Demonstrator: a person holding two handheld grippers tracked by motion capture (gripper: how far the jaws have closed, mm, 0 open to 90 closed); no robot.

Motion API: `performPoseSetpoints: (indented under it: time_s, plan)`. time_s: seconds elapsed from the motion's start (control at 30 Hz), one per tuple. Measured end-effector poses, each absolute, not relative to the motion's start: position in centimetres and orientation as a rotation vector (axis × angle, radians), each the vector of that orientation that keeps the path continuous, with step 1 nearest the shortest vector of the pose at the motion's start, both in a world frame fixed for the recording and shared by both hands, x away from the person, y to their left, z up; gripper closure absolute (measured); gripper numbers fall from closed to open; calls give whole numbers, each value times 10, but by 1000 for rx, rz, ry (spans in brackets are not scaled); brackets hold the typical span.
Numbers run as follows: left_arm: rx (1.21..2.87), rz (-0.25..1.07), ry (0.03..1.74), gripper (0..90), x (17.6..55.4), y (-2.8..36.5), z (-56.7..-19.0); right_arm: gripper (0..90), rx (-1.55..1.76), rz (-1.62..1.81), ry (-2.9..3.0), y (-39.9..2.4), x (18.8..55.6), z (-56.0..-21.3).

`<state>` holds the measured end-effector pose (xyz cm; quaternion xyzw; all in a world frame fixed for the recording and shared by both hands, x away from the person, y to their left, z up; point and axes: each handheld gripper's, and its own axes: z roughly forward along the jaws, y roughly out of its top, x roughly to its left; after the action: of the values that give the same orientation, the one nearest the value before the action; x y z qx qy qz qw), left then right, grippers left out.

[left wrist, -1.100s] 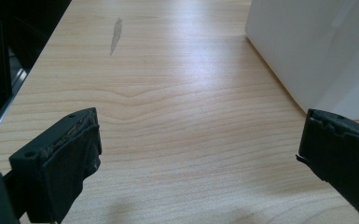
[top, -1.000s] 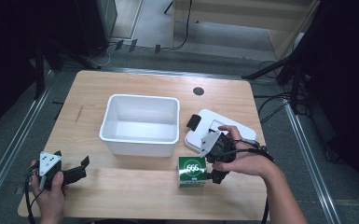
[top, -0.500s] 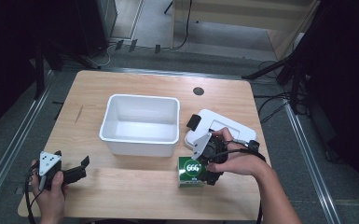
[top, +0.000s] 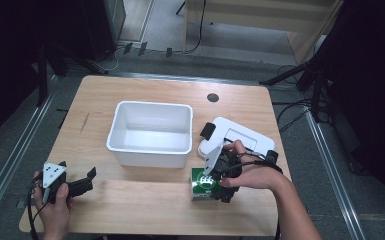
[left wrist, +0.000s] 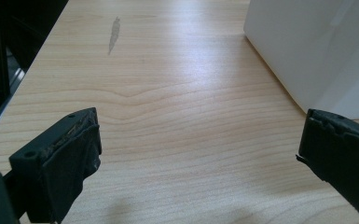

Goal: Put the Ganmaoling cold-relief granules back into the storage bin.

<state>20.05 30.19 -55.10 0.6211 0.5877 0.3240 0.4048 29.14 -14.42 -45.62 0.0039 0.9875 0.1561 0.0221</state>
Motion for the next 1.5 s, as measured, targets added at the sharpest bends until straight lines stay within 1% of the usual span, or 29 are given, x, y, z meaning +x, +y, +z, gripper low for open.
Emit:
performPoseSetpoints:
  time_s: [0.17, 0.2, 0.23, 0.4, 0.63, 0.8, 0.97, 1.2, 1.5]
  plan:
    - [1567, 818, 1482, 0, 201, 302, -551, 10, 21, 441, 3073, -146, 292, -463]
    - [1566, 815, 1481, 0, 201, 302, -551, 40, 25, 437, 3069, -145, 293, -465]
    - [1566, 815, 1481, 0, 201, 302, -551, 40, 25, 437, 3069, -145, 293, -465]
    - [1572, 815, 1481, 0, 201, 302, -551, 101, 3, 432, 3066, -139, 293, -468]
    - [1570, 814, 1480, 0, 201, 302, -551, 103, -20, 403, 3073, -132, 294, -473]
    - [1572, 812, 1480, 0, 201, 302, -551, 127, -42, 386, 3075, -129, 294, -478]
    - [1572, 812, 1481, 0, 201, 302, -551, 152, -55, 388, 3056, -129, 294, -475]
    - [1574, 806, 1482, 0, 201, 303, -551, 158, -54, 381, 3046, -134, 296, -468]
    - [1573, 805, 1481, 0, 201, 303, -551, 159, -18, 423, 3029, -143, 301, -441]
